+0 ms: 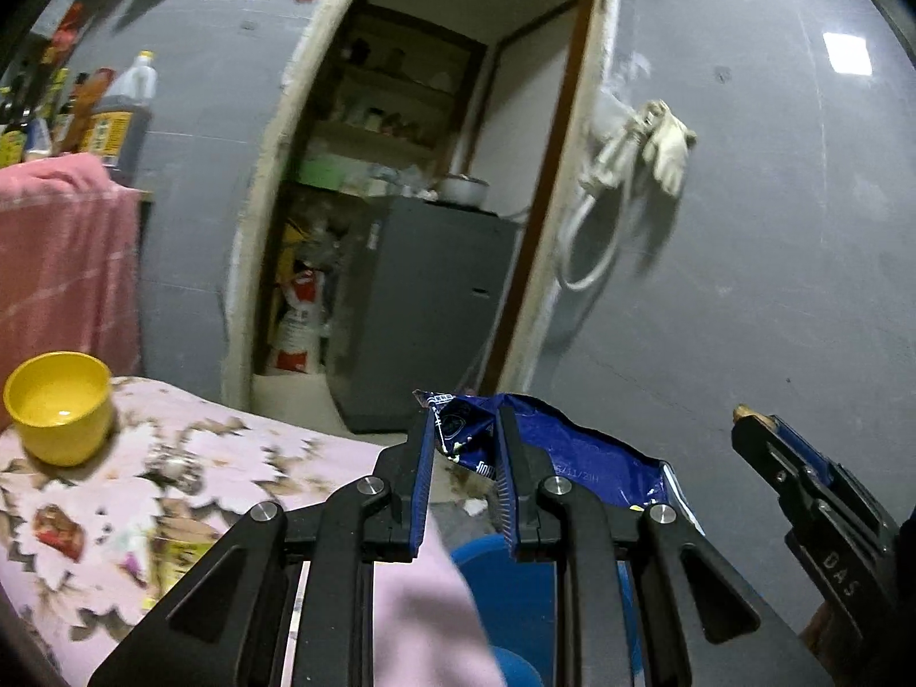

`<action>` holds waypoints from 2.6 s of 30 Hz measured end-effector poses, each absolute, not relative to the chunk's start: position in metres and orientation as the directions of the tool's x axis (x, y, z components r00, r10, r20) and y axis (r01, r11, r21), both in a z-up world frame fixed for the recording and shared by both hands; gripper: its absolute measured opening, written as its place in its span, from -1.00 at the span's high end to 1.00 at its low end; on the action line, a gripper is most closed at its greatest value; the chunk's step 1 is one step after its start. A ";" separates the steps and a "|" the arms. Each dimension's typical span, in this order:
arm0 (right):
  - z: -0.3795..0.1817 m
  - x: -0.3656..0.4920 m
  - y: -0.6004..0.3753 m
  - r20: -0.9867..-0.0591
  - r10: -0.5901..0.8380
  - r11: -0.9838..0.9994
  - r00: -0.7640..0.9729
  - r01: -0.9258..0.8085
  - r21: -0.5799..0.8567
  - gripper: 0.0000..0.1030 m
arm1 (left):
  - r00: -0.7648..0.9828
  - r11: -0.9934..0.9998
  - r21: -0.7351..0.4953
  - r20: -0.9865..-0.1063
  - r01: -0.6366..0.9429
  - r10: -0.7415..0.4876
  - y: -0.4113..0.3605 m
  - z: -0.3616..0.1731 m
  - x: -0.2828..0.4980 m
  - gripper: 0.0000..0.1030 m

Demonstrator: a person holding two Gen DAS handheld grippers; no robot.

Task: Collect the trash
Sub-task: 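Carry both held items over the blue basin and open both grippers, then move both tools back over the remaining table trash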

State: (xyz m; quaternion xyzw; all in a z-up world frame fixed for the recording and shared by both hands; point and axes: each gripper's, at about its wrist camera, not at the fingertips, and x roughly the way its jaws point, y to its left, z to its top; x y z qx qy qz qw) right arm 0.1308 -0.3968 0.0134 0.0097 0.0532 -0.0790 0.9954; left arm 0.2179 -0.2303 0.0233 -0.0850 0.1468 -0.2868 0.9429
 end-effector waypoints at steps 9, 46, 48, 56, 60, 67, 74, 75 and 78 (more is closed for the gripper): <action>-0.022 0.137 -0.440 -0.237 -0.219 0.968 0.946 0.242 0.071 0.37 | 0.727 0.826 -0.222 -0.396 0.518 -0.561 -0.286 0.000 0.235 0.66; -0.028 0.154 -0.425 -0.308 -0.180 0.960 0.934 0.234 0.151 -0.33 | 0.773 0.897 -0.201 -0.455 0.394 -0.442 -0.228 -0.014 0.245 -0.44; -0.020 0.152 -0.416 -0.276 -0.168 0.964 0.946 0.216 0.152 -0.47 | 0.810 0.911 -0.181 -0.416 0.371 -0.413 -0.211 -0.007 0.238 -0.72; 0.000 0.148 -0.370 -0.169 -0.105 0.979 0.980 0.131 0.154 -0.99 | 0.915 0.950 -0.180 -0.274 0.254 -0.297 -0.137 0.013 0.212 -0.97; 0.005 0.144 -0.347 -0.117 -0.069 0.984 0.991 0.087 0.153 -1.00 | 0.945 0.969 -0.151 -0.235 0.194 -0.226 -0.107 0.019 0.196 -0.97; 0.007 0.132 -0.309 -0.036 -0.021 0.992 0.999 0.025 0.123 -1.00 | 0.969 0.987 -0.104 -0.204 0.123 -0.142 -0.067 0.014 0.174 -0.97; 0.004 0.125 -0.281 0.007 0.010 0.996 1.000 -0.011 0.090 -1.00 | 0.979 0.990 -0.110 -0.178 0.085 -0.104 -0.035 0.007 0.157 -0.97; 0.003 0.125 -0.277 0.010 0.018 0.997 1.000 -0.019 0.076 -1.00 | 0.980 0.991 -0.112 -0.176 0.078 -0.097 -0.030 0.005 0.156 -0.97; 0.000 0.127 -0.263 -0.003 0.040 0.998 0.999 -0.040 0.044 -1.00 | 0.981 0.992 -0.109 -0.179 0.060 -0.079 -0.023 0.002 0.155 -0.97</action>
